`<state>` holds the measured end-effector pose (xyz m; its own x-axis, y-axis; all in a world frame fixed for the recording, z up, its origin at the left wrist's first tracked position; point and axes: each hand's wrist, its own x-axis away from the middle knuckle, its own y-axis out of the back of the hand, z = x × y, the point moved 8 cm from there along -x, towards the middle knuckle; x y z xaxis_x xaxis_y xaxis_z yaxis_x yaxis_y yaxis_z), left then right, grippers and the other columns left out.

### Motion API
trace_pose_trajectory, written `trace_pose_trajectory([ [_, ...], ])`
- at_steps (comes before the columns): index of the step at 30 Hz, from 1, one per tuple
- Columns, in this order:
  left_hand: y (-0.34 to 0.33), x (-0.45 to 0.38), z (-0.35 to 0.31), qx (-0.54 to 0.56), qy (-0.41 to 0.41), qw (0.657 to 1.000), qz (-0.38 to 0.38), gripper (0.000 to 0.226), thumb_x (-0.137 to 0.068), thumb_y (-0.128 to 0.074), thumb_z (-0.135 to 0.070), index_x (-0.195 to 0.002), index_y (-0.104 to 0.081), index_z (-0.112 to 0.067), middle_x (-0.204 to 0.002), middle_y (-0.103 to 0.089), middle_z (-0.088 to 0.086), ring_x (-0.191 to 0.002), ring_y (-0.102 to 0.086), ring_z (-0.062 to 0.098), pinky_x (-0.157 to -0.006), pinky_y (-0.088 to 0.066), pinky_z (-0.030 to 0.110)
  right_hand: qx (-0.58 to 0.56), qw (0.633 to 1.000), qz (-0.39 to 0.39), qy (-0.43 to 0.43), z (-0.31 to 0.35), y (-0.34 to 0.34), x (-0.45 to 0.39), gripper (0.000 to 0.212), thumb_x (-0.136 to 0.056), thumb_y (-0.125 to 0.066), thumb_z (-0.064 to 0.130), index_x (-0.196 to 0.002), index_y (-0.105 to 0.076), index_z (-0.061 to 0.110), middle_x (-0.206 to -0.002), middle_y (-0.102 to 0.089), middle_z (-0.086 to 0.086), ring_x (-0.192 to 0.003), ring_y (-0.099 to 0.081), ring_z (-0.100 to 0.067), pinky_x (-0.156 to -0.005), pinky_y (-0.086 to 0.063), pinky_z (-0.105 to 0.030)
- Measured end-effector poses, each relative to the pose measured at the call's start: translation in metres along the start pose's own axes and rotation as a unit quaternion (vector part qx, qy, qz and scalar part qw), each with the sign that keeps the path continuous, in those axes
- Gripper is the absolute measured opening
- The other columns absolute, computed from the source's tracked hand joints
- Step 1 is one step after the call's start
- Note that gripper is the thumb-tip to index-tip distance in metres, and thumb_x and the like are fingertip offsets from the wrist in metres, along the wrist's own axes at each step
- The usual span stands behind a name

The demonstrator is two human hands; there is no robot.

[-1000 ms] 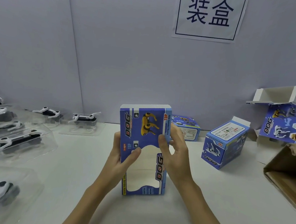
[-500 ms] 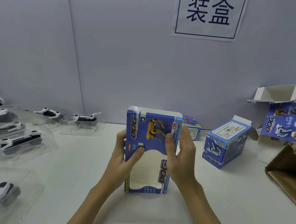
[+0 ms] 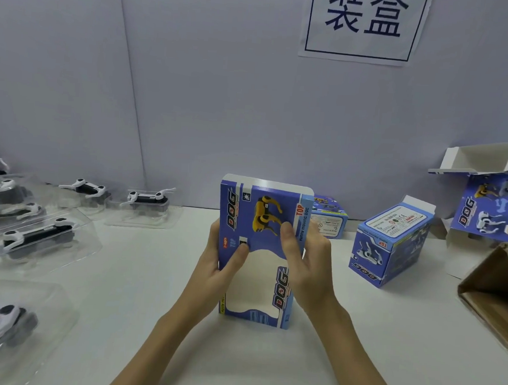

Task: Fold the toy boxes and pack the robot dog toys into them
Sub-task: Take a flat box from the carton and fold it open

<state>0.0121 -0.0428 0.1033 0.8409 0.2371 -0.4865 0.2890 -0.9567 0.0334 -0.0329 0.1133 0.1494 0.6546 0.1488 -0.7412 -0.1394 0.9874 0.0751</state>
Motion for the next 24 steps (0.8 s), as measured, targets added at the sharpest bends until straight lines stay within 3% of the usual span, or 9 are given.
trace_pose_trajectory([
  [5, 0.009, 0.000, 0.000, -0.045, -0.013, 0.998, -0.043, 0.044, -0.082, -0.063, -0.069, -0.121, -0.042, -0.070, -0.128, -0.063, -0.031, -0.119, -0.065, 0.006, -0.082, -0.058, 0.020, -0.022, 0.998, -0.054, 0.036, 0.003, 0.000, 0.008, 0.042, -0.100, -0.059, 0.054, -0.126, -0.055, 0.021, -0.118, -0.066, 0.011, -0.115, -0.067, -0.021, -0.077, -0.061, -0.023],
  [8, 0.009, 0.000, 0.001, -0.053, -0.010, 0.998, -0.043, 0.046, -0.080, -0.063, -0.070, -0.120, -0.041, -0.069, -0.129, -0.062, -0.029, -0.121, -0.064, 0.009, -0.089, -0.057, 0.027, -0.028, 0.997, -0.065, 0.001, -0.004, 0.000, 0.008, 0.059, -0.097, -0.056, 0.064, -0.116, -0.063, 0.008, -0.109, -0.069, 0.004, -0.105, -0.069, -0.015, -0.074, -0.056, -0.016],
  [12, 0.010, -0.001, -0.006, -0.021, -0.004, 0.999, -0.044, 0.039, -0.073, -0.061, -0.083, -0.108, -0.047, -0.071, -0.121, -0.065, -0.031, -0.116, -0.066, 0.007, -0.088, -0.059, 0.032, -0.048, 0.996, -0.060, -0.048, -0.012, 0.002, 0.004, 0.059, -0.094, -0.048, 0.076, -0.101, -0.063, 0.020, -0.094, -0.067, 0.002, -0.092, -0.066, -0.013, -0.066, -0.057, -0.023],
  [15, 0.009, -0.002, -0.010, 0.039, 0.012, 0.998, -0.054, 0.019, -0.081, -0.059, -0.077, -0.097, -0.057, -0.068, -0.113, -0.071, -0.025, -0.106, -0.073, 0.007, -0.073, -0.062, 0.026, -0.081, 0.993, -0.050, -0.071, -0.014, 0.001, 0.003, 0.038, -0.098, -0.055, 0.060, -0.108, -0.063, 0.024, -0.107, -0.068, -0.001, -0.107, -0.065, -0.023, -0.078, -0.062, -0.043],
  [18, 0.007, -0.006, -0.016, 0.047, 0.014, 0.996, -0.068, 0.014, -0.086, -0.062, -0.065, -0.098, -0.060, -0.058, -0.113, -0.075, -0.014, -0.104, -0.075, 0.016, -0.075, -0.064, 0.037, -0.126, 0.988, -0.037, -0.083, -0.013, -0.003, 0.001, 0.021, -0.099, -0.055, 0.044, -0.115, -0.067, 0.039, -0.128, -0.064, -0.010, -0.123, -0.062, -0.033, -0.087, -0.061, -0.057],
  [21, 0.007, -0.008, -0.012, 0.078, 0.036, 0.993, -0.080, 0.015, -0.087, -0.063, -0.057, -0.096, -0.059, -0.045, -0.112, -0.076, -0.003, -0.100, -0.077, 0.023, -0.070, -0.065, 0.036, -0.166, 0.978, -0.040, -0.116, -0.016, -0.006, 0.000, 0.022, -0.098, -0.056, 0.040, -0.109, -0.072, 0.049, -0.138, -0.060, -0.011, -0.126, -0.062, -0.036, -0.090, -0.059, -0.058],
  [24, 0.004, -0.008, -0.010, 0.094, 0.030, 0.991, -0.093, 0.015, -0.090, -0.062, -0.051, -0.099, -0.056, -0.041, -0.109, -0.076, 0.000, -0.098, -0.077, 0.025, -0.067, -0.062, 0.035, -0.170, 0.975, -0.064, -0.131, -0.022, -0.003, 0.002, 0.021, -0.096, -0.060, 0.037, -0.106, -0.079, 0.039, -0.141, -0.058, 0.010, -0.131, -0.061, -0.027, -0.091, -0.060, -0.049],
])
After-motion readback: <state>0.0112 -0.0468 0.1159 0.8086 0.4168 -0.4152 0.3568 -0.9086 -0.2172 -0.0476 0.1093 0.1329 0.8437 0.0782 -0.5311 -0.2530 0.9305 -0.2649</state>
